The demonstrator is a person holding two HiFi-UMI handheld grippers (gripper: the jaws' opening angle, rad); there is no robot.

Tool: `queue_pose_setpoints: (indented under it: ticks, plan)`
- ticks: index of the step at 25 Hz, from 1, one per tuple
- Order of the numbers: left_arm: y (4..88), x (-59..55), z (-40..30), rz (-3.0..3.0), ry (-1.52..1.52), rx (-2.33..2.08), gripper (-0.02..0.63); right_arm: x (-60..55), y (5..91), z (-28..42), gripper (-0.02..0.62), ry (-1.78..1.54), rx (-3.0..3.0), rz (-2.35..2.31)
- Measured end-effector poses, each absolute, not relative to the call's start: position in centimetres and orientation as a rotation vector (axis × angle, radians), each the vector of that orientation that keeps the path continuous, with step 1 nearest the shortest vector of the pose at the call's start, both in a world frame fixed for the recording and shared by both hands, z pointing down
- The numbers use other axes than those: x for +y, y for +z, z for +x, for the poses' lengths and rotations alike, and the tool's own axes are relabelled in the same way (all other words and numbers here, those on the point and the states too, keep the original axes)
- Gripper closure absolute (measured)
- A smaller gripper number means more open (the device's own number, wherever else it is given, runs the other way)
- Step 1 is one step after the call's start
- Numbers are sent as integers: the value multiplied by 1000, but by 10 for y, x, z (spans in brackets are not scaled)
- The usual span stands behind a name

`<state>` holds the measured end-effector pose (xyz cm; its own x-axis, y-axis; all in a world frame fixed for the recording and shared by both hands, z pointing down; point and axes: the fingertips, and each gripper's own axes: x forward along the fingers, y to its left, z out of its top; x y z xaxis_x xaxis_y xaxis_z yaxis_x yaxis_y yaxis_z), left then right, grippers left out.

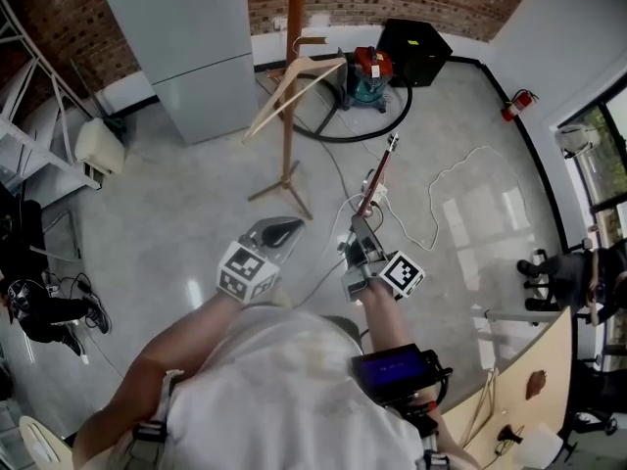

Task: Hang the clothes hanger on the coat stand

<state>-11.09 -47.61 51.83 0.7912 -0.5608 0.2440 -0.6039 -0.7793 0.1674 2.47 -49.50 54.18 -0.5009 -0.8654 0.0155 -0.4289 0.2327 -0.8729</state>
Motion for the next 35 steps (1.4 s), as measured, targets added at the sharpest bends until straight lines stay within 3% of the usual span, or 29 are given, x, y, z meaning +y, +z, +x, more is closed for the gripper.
queue_pose_setpoints:
  ticks: [9,21,35]
  plan:
    - [505,-527,-125,2718,246,-984,604,-551,540,3,446,-1395,1976,-1249]
    - [469,-601,-104,2727,215,-1108,604,-657,476,-24,446,-1214,2194,-1011]
    - [462,-633,-135,2658,222,-1263,604,-785,458,-55,446,-1227,2139,-1085]
